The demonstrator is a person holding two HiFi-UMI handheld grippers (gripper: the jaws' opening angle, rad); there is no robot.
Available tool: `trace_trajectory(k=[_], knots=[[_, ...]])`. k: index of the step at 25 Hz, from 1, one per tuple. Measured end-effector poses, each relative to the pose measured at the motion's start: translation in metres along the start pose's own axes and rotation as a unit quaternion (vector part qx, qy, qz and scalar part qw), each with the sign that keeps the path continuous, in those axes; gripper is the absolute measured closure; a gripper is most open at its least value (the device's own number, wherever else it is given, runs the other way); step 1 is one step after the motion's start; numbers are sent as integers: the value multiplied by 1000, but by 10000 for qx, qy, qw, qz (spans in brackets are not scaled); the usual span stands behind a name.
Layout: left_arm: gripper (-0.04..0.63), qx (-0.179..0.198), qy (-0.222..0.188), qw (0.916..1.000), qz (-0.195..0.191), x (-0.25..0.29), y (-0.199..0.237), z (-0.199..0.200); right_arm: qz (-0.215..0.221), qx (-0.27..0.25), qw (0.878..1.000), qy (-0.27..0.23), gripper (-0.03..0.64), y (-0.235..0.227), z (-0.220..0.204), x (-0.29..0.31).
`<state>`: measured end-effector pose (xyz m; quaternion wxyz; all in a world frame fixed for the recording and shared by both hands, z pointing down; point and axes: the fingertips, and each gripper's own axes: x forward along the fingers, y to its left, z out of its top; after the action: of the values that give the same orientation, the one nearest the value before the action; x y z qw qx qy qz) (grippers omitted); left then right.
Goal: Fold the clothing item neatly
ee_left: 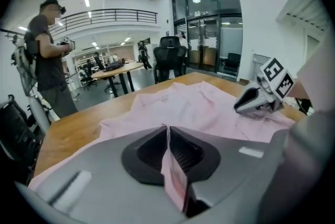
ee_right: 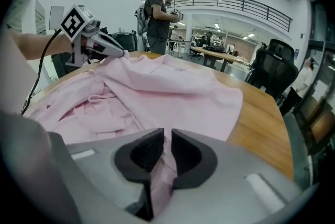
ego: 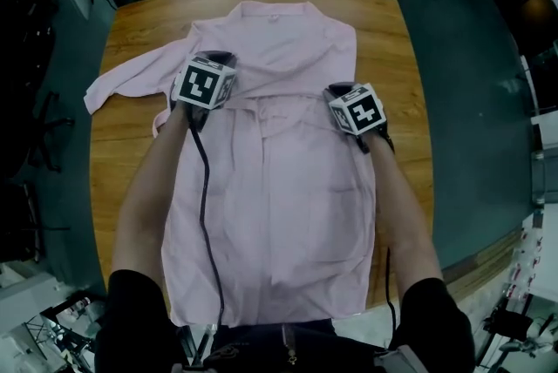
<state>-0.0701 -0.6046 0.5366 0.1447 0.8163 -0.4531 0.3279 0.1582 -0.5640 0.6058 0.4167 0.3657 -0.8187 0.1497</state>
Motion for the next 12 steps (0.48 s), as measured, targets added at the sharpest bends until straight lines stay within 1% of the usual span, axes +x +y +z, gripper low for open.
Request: trace_trajectory(k=[3, 4, 6, 8, 10, 11, 12], knots=[[571, -319, -107, 9978, 572, -8, 41, -2, -9, 8, 10000, -32, 577, -2, -2, -1], [571, -399, -81, 9965, 728, -9, 52, -6, -13, 10, 10000, -42, 578, -2, -3, -2], [569, -489, 80, 9945, 925, -5, 65, -20, -40, -23, 10000, -37, 581, -1, -4, -2], [569, -378, 239, 9937, 1025, 5, 69, -33, -83, -56, 9999, -39, 581, -1, -4, -2], [560, -137, 329, 9933, 1096, 12, 68, -40, -118, -46, 9999, -70, 581, -1, -4, -1], [549, -62, 349, 9930, 1127, 14, 69, -42, -123, -28, 9999, -91, 581, -1, -4, -1], [521, -69, 342, 9927, 1155, 13, 71, -44, -122, -15, 9999, -112, 581, -1, -3, -1]])
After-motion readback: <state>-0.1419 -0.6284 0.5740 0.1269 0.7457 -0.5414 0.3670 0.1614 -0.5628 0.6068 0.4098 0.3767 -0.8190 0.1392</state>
